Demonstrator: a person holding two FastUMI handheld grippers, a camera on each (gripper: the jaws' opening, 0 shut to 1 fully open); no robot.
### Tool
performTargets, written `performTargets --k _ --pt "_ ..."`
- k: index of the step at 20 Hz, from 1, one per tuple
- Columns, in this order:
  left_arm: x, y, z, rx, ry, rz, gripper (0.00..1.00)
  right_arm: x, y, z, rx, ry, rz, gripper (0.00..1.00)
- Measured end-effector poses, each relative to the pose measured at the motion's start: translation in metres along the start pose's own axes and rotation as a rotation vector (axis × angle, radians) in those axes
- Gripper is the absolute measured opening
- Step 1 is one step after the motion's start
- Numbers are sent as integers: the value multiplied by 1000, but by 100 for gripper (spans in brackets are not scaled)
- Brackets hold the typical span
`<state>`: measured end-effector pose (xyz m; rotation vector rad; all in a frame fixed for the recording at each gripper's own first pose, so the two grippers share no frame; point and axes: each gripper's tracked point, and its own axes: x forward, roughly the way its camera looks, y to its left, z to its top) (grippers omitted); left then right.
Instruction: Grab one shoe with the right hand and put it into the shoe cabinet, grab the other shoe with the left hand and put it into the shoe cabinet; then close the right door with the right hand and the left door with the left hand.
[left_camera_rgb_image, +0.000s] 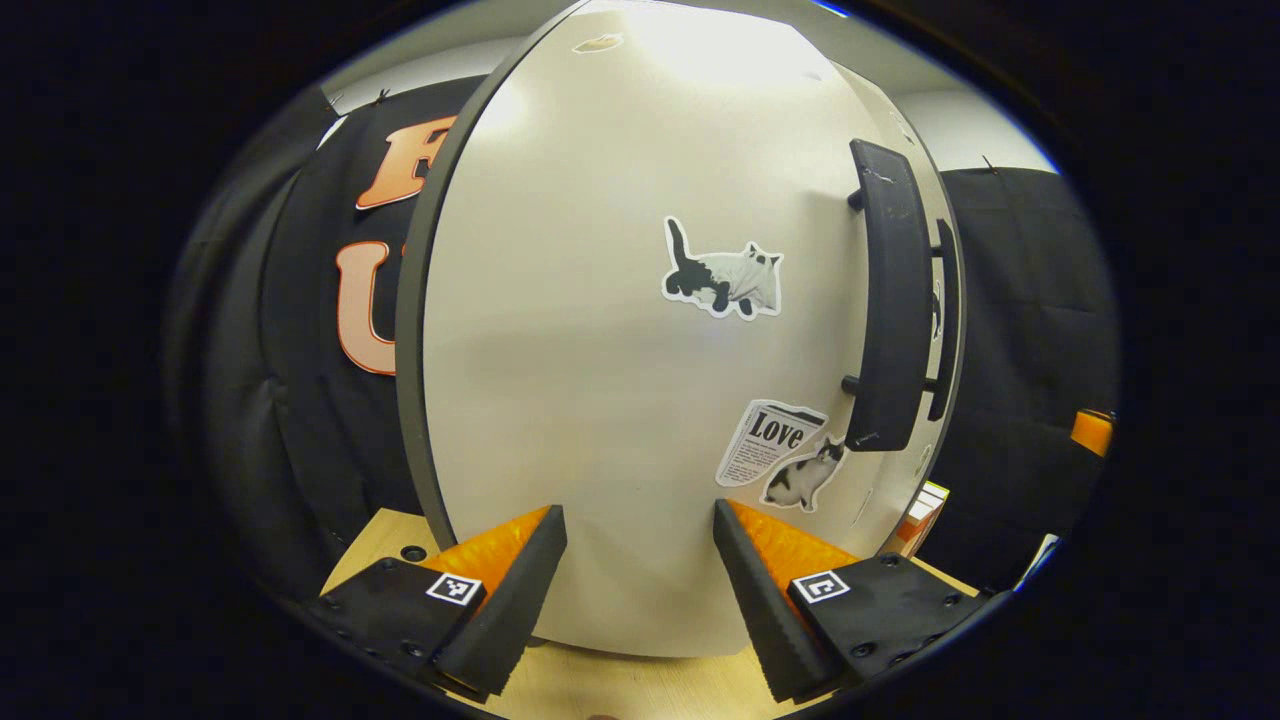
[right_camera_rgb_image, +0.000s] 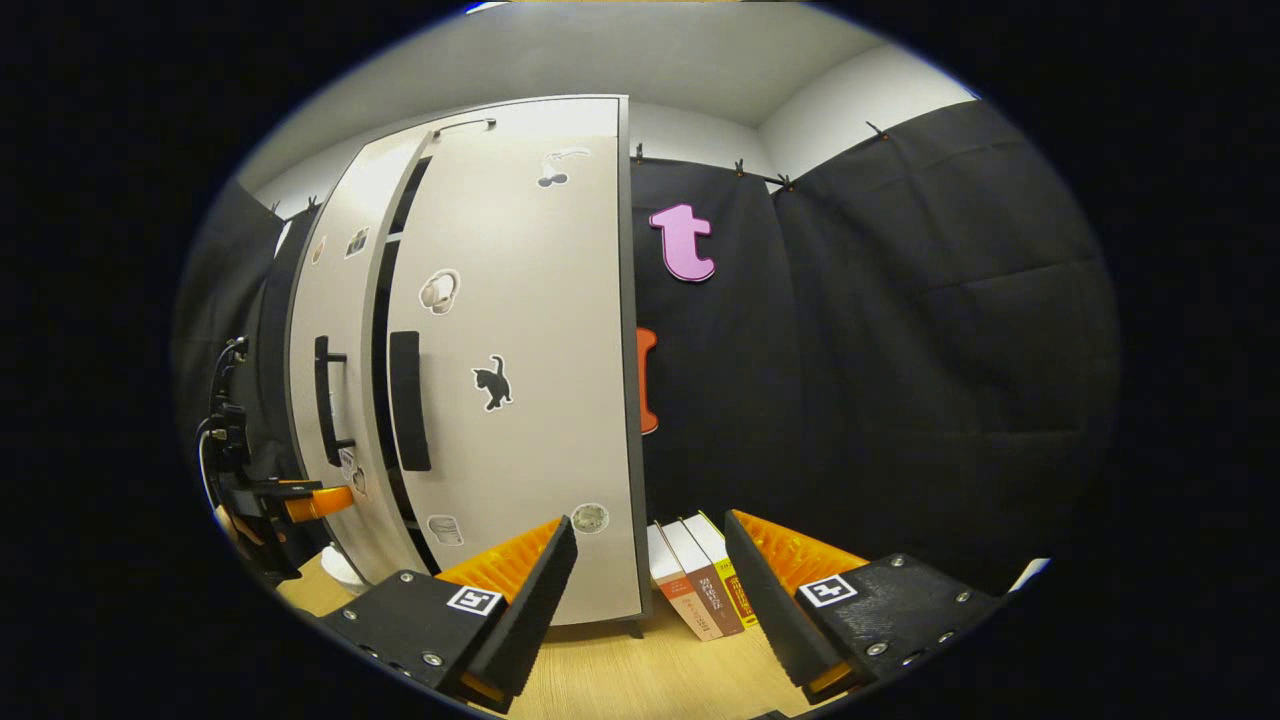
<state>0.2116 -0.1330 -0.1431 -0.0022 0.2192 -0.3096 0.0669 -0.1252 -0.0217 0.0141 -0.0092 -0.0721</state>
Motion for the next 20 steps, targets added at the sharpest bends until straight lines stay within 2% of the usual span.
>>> performTargets --k 4,8,13,17,20 --pt "-9 -1 14 -6 17 35 97 11 15 10 -9 20 42 92" --pt "-53 1 59 -15 -23 49 97 16 30 39 0 12 83 92" --pt "-121 36 134 -16 -138 118 96 4 43 90 -16 -5 124 92" --pt "-170 72 166 14 -173 180 96 -16 56 132 -30 -41 160 92" --pt "-203 95 181 -15 -192 213 96 -33 67 154 -38 -61 187 92"
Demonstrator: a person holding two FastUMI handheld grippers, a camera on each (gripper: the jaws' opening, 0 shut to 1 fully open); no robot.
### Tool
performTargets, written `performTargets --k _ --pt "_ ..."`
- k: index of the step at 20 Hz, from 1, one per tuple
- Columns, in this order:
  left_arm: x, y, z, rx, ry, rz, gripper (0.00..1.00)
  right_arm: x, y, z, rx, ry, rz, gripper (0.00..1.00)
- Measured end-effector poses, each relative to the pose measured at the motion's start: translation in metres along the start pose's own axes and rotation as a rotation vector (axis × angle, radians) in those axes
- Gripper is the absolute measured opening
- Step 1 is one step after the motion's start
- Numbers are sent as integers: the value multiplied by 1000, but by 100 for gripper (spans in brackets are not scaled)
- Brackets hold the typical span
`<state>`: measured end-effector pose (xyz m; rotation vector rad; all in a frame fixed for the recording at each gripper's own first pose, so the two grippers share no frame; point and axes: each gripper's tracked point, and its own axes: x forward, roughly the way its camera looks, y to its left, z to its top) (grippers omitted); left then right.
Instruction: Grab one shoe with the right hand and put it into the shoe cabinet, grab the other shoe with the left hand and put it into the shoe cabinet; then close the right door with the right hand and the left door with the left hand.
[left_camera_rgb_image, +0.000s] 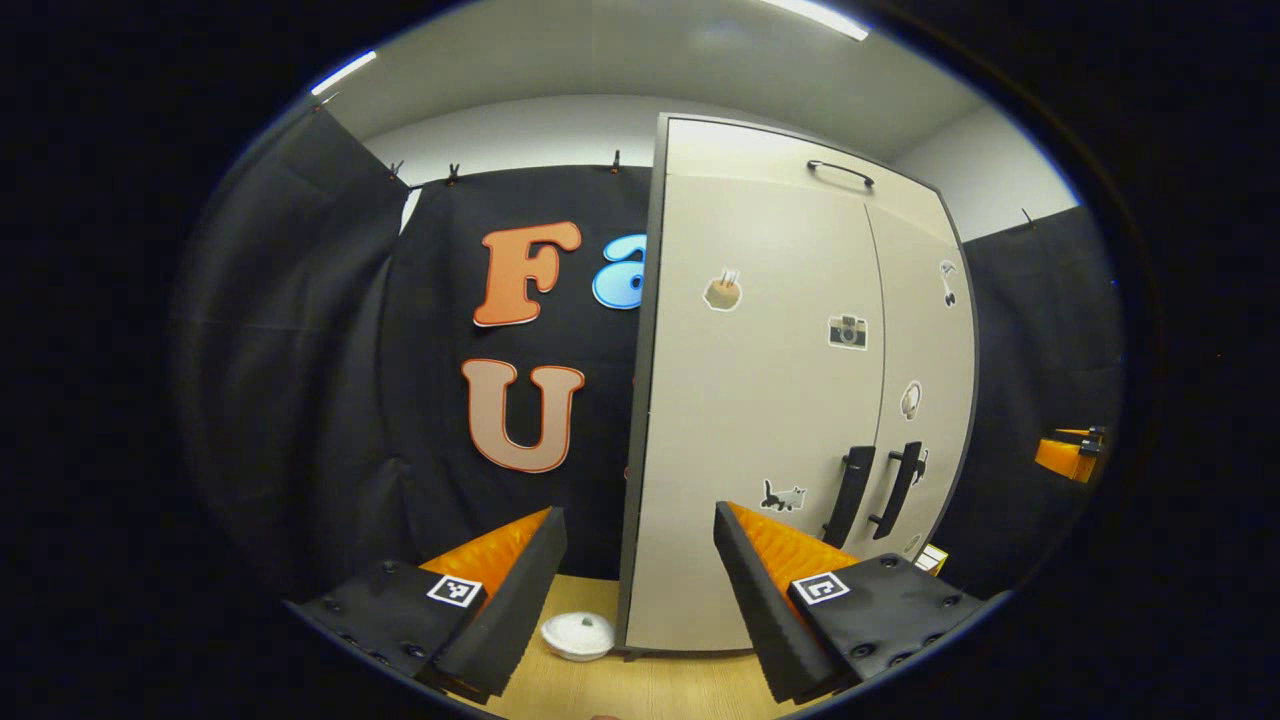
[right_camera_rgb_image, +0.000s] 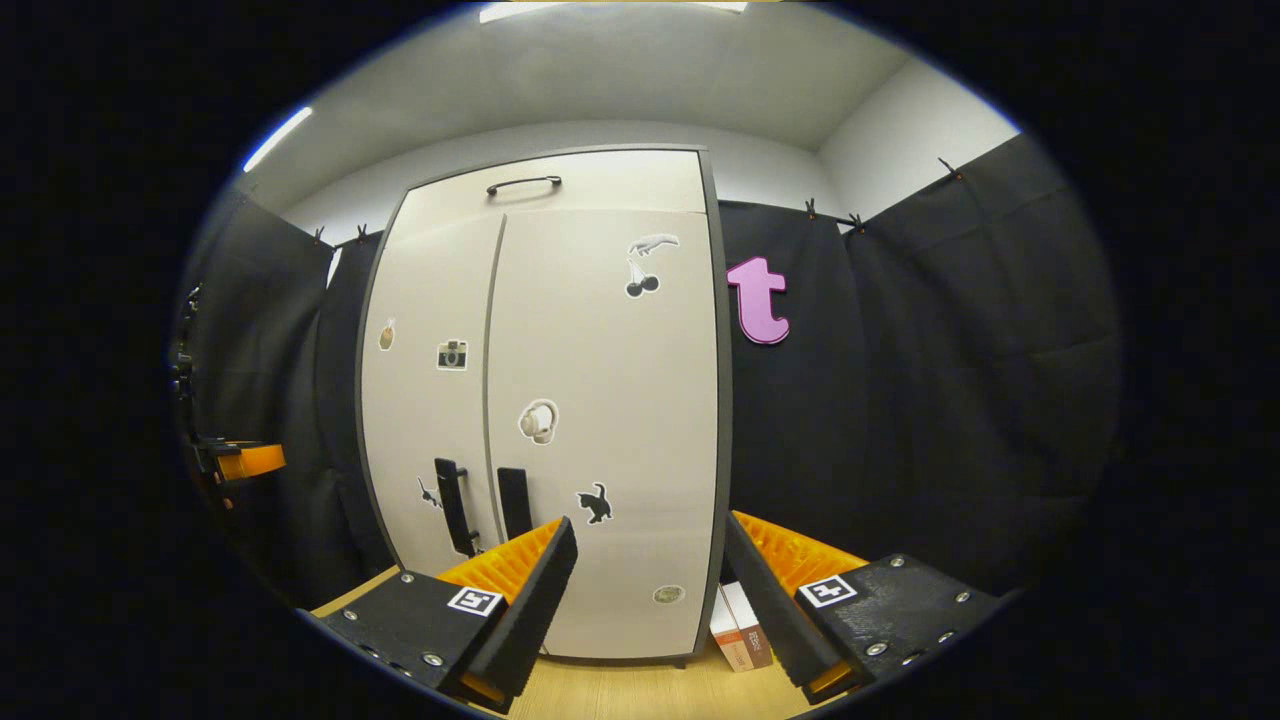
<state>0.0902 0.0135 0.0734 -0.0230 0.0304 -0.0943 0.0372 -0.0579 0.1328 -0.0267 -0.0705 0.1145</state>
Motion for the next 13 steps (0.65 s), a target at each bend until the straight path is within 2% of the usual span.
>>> performTargets --k 3,8,12,13 --pt "-25 23 35 -16 -20 33 96 -13 7 16 -6 -29 0 92" --pt "-53 50 63 18 -67 69 94 -32 14 26 6 -45 2 92" --pt "-61 49 66 9 -78 54 96 -42 20 24 18 -38 -1 92" --pt "-60 47 64 -13 -67 40 94 -45 20 24 16 -39 -4 92"
